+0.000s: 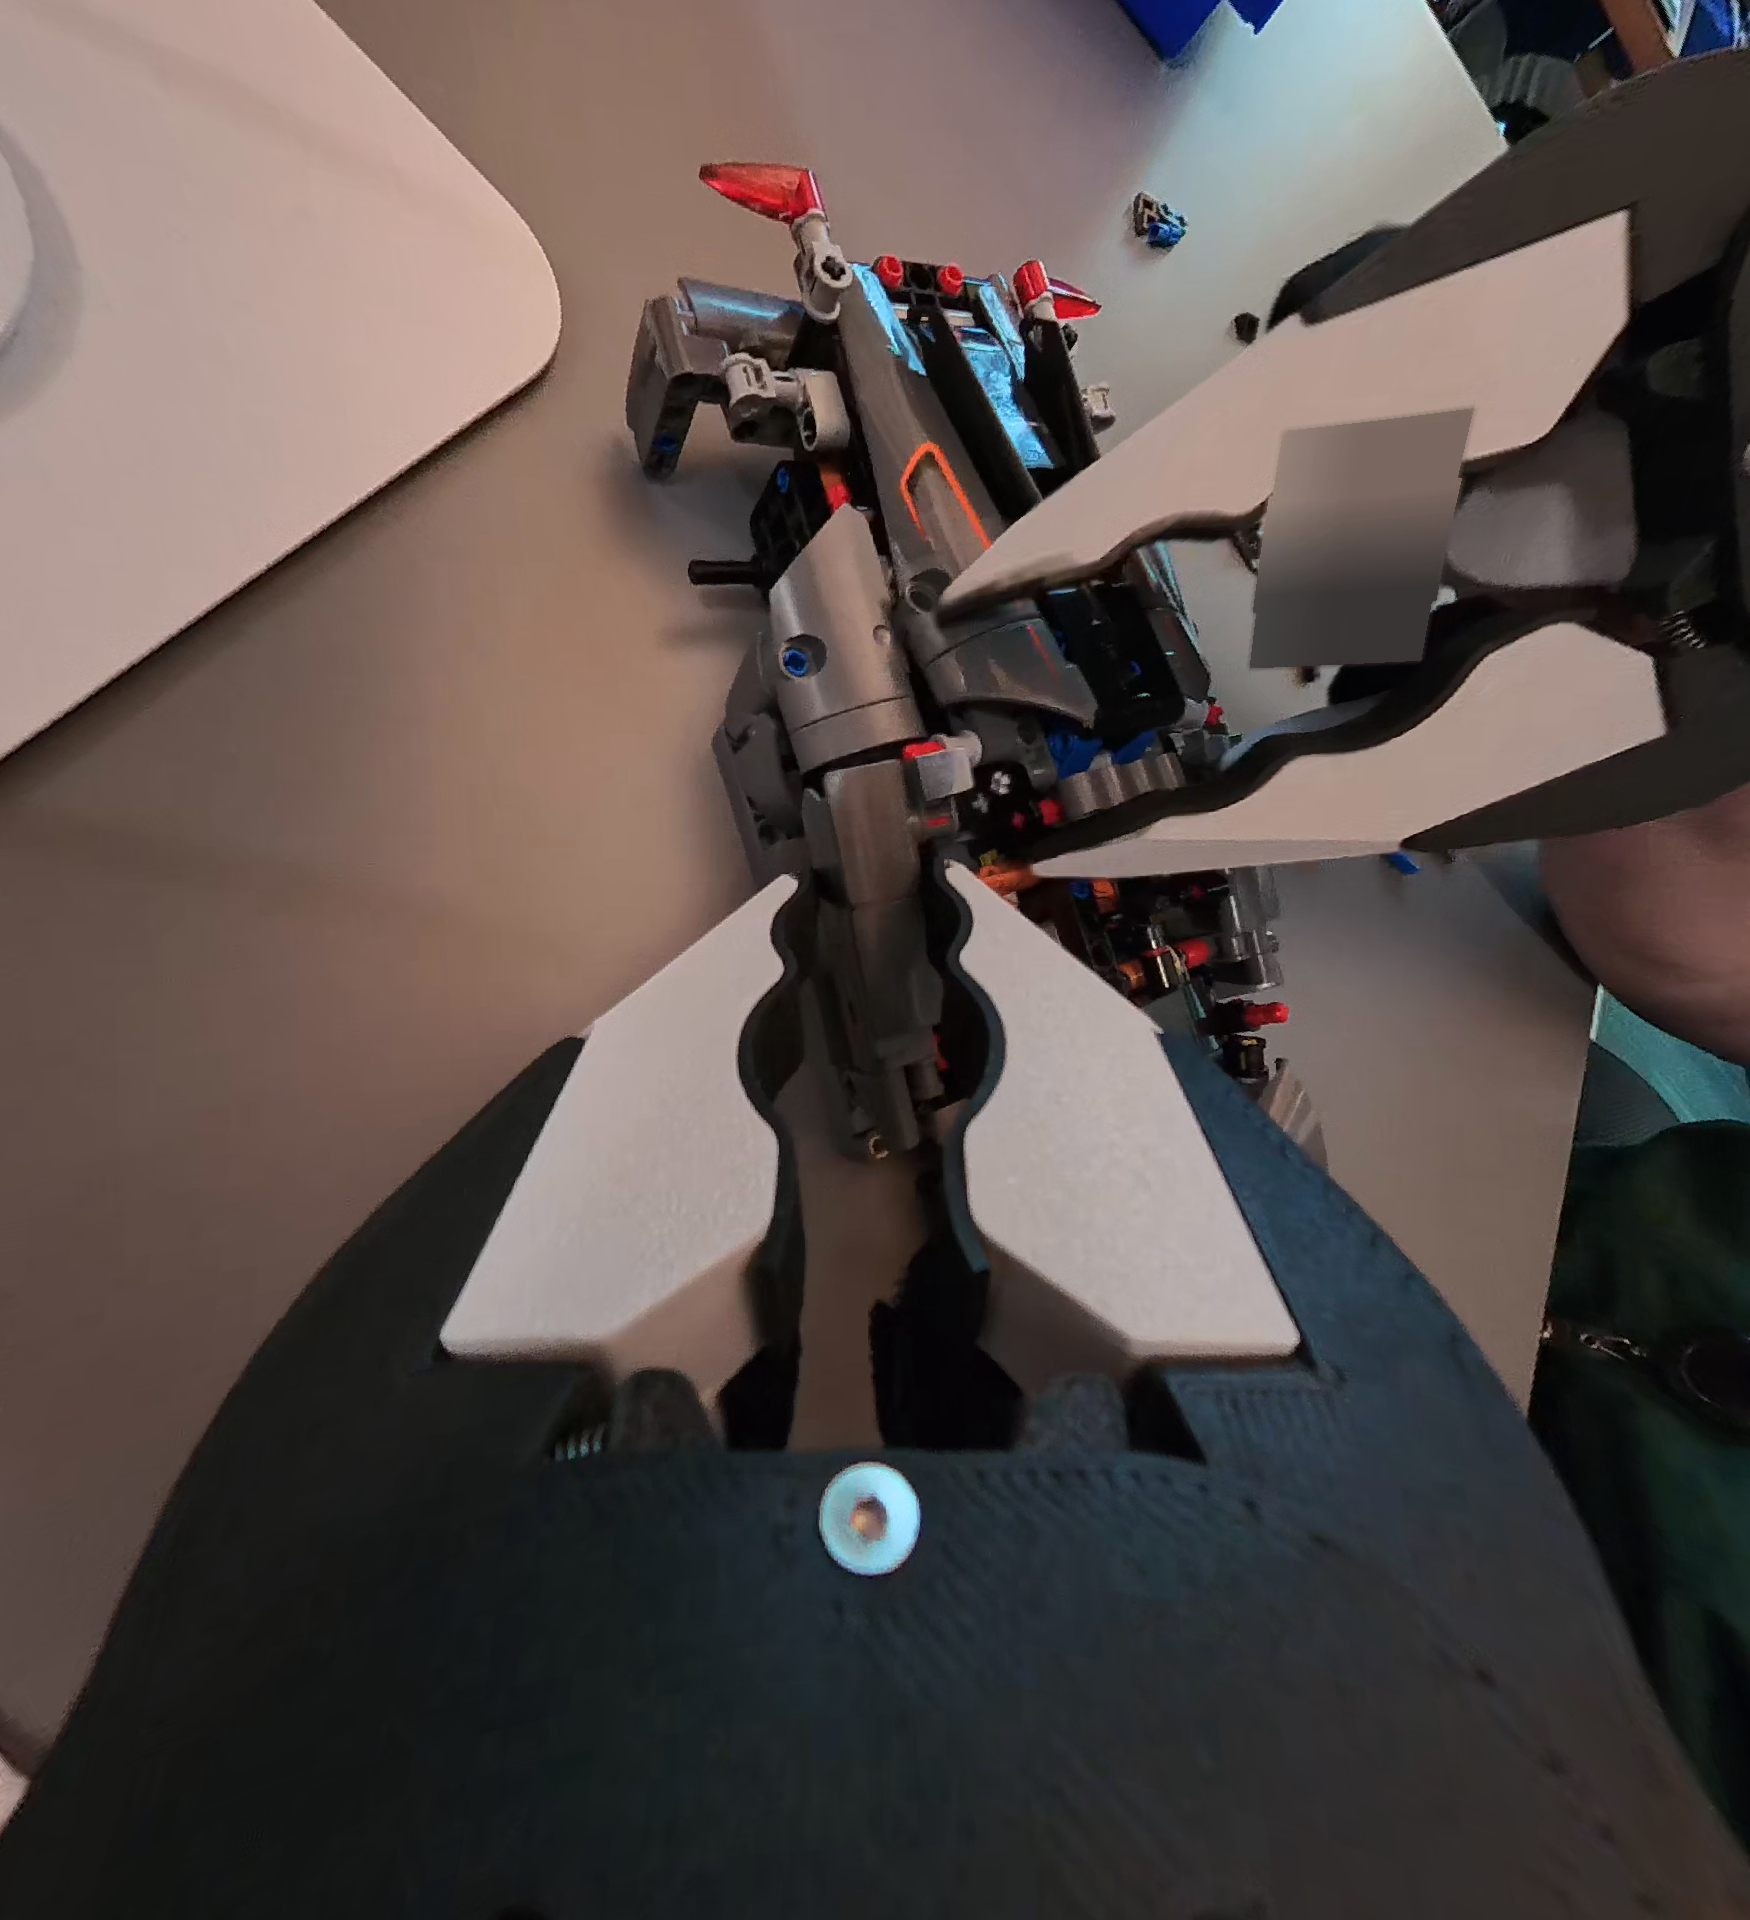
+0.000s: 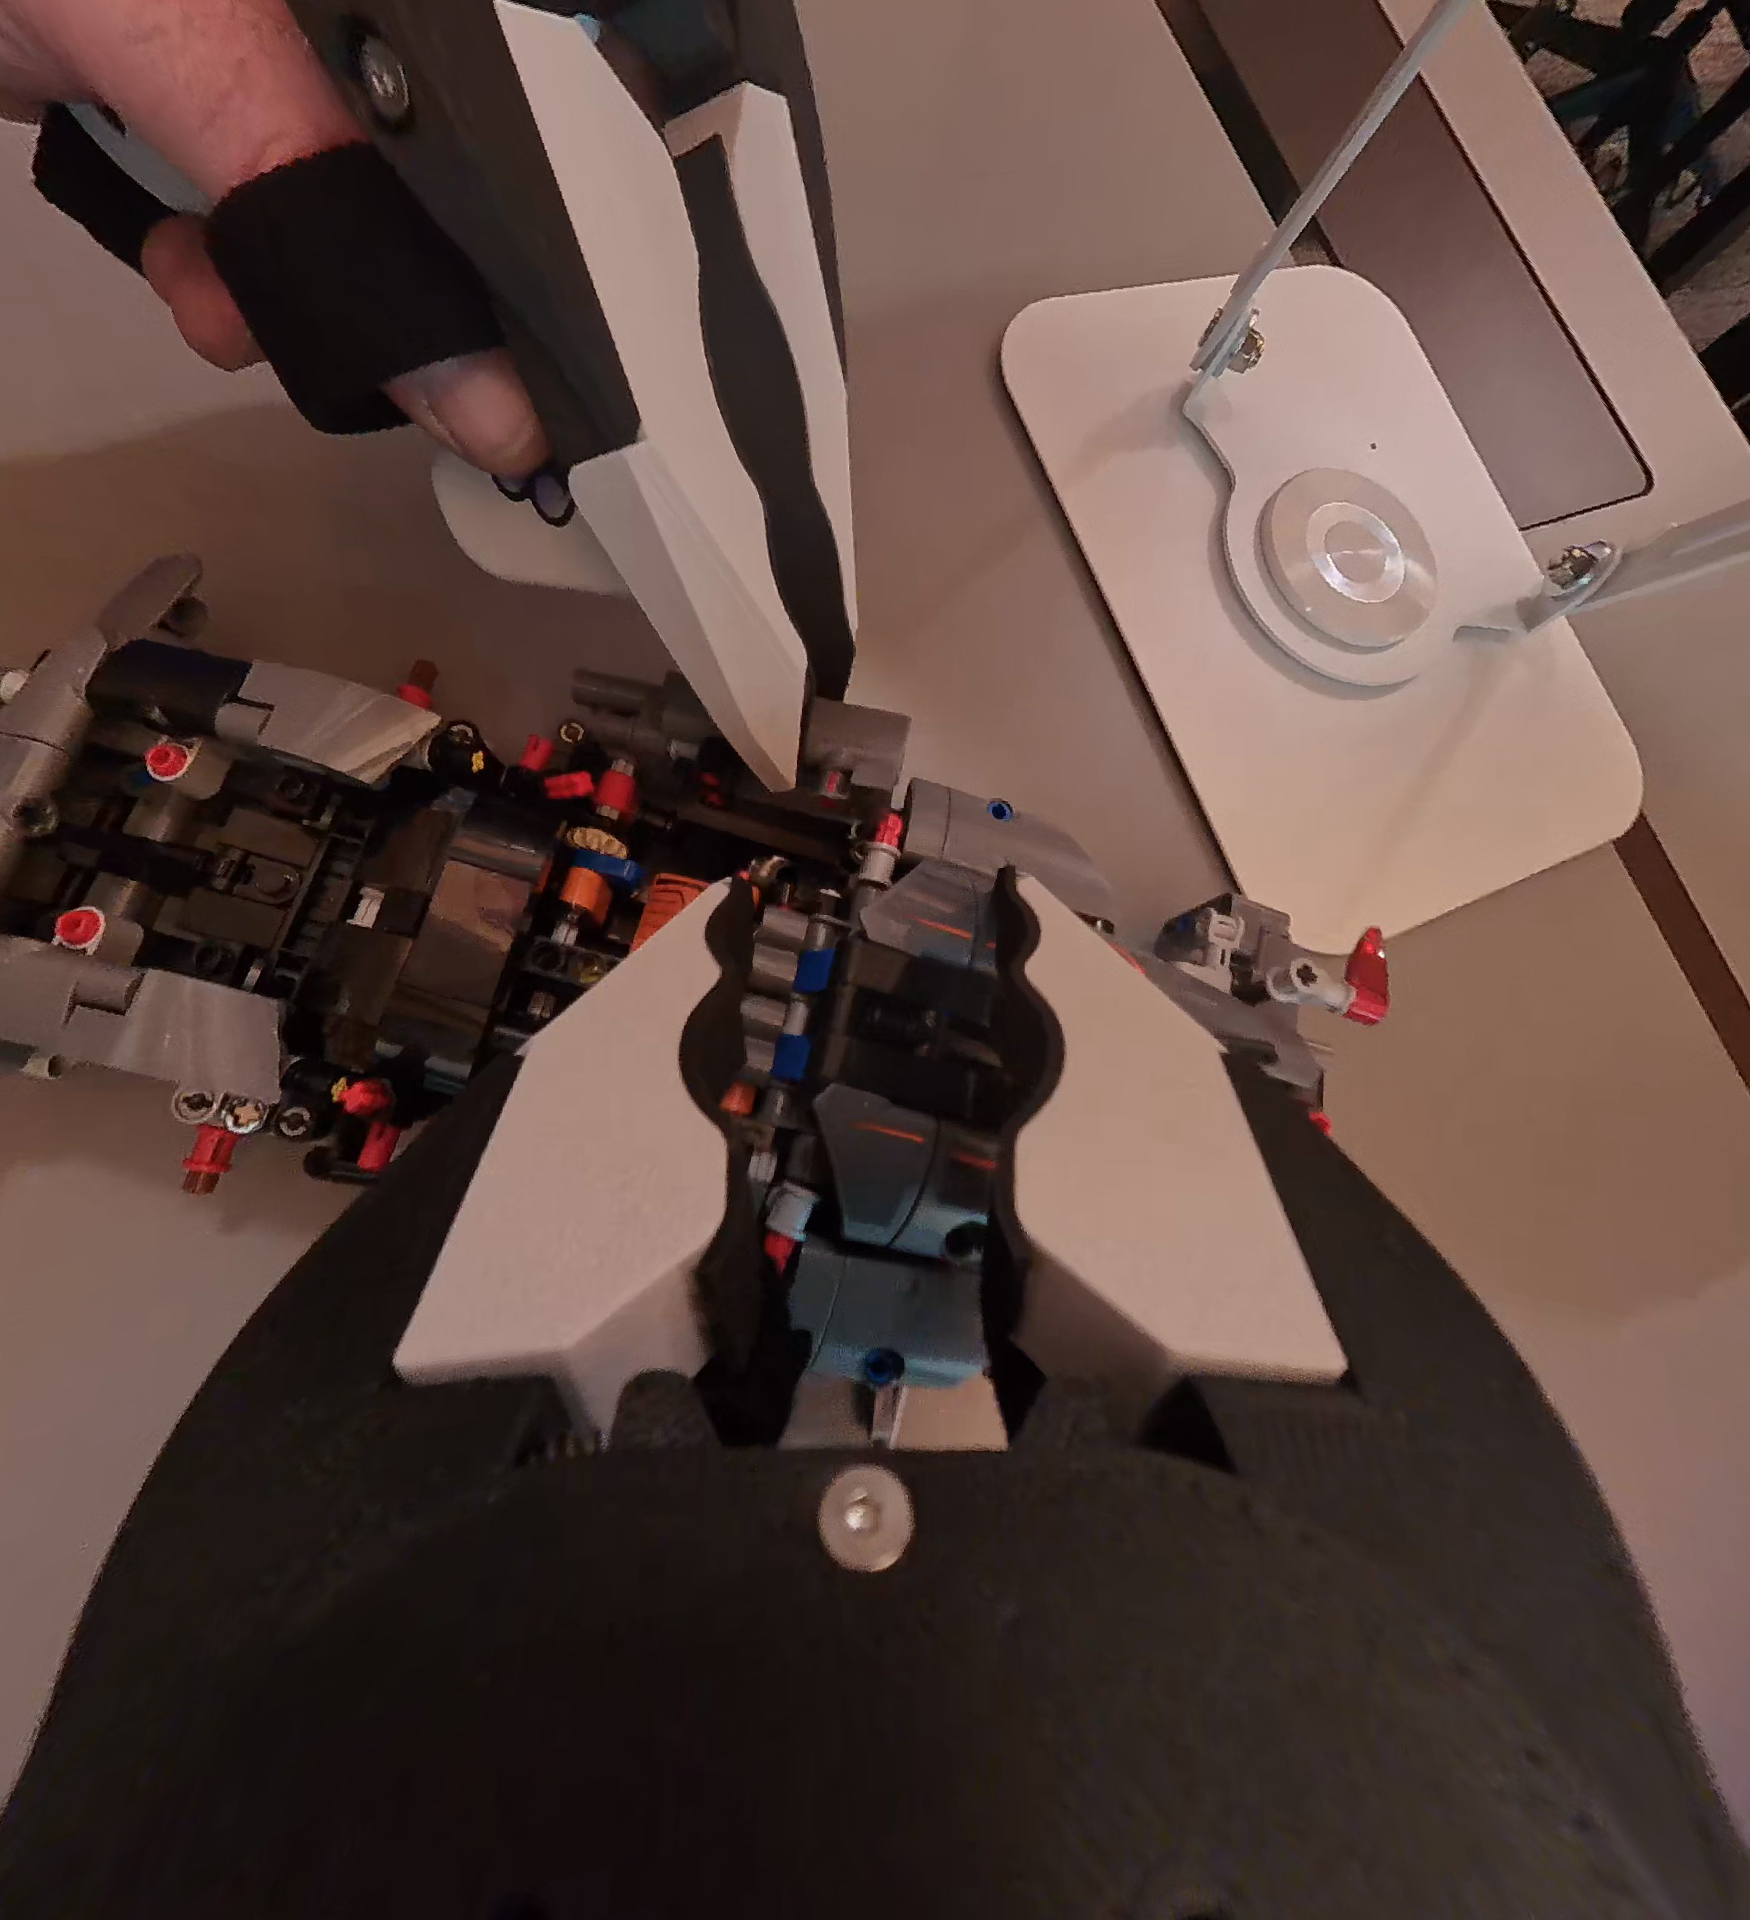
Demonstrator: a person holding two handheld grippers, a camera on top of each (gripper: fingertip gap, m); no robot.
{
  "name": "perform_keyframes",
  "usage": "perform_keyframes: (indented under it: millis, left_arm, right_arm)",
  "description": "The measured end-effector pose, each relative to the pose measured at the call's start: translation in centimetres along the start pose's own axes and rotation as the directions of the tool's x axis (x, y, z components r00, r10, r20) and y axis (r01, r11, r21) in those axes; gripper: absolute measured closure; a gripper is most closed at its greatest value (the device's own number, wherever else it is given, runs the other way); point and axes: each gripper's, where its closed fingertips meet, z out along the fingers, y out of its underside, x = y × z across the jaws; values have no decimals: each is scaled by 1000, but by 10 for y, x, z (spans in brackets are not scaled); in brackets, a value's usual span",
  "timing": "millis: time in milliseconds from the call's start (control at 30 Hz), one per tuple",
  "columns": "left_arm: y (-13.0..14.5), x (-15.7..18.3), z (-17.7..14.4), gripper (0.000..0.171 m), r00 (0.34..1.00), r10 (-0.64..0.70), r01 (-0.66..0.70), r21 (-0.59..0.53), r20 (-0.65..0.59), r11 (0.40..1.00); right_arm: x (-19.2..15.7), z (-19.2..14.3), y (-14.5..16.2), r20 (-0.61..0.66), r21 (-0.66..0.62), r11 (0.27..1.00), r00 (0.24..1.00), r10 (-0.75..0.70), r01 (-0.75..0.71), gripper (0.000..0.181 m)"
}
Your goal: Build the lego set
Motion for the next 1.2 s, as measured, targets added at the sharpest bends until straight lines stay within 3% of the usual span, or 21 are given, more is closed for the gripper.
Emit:
perform_keyframes:
  millis: [200,433,700,867,1000,1200]
  left_arm:
    - [6,-1,-7,153,1000,-22,22,20,3,1000]
    - [16,-7,-22,153,998,-63,61,77,28,995]
    - [33,-20,-50,153,988,-95,76,160,118,984]
    - [36,-15,-72,150,993,-109,96,213,51,972]
    - [52,-13,-70,151,993,-117,112,194,14,975]
    - [60,-11,-57,154,992,-121,125,184,-34,975]
  right_arm:
    - [2,-32,0,-31,50,996,997,70,-68,133]
    - [-6,-62,25,-96,63,975,971,220,-214,133]
    - [-53,-51,25,-48,28,978,977,210,-208,135]
    - [-71,-47,2,-46,73,983,984,171,-167,148]
    - [-77,-37,-8,-35,49,990,990,137,-135,151]
    - [-76,-37,-5,-46,62,977,978,205,-202,151]
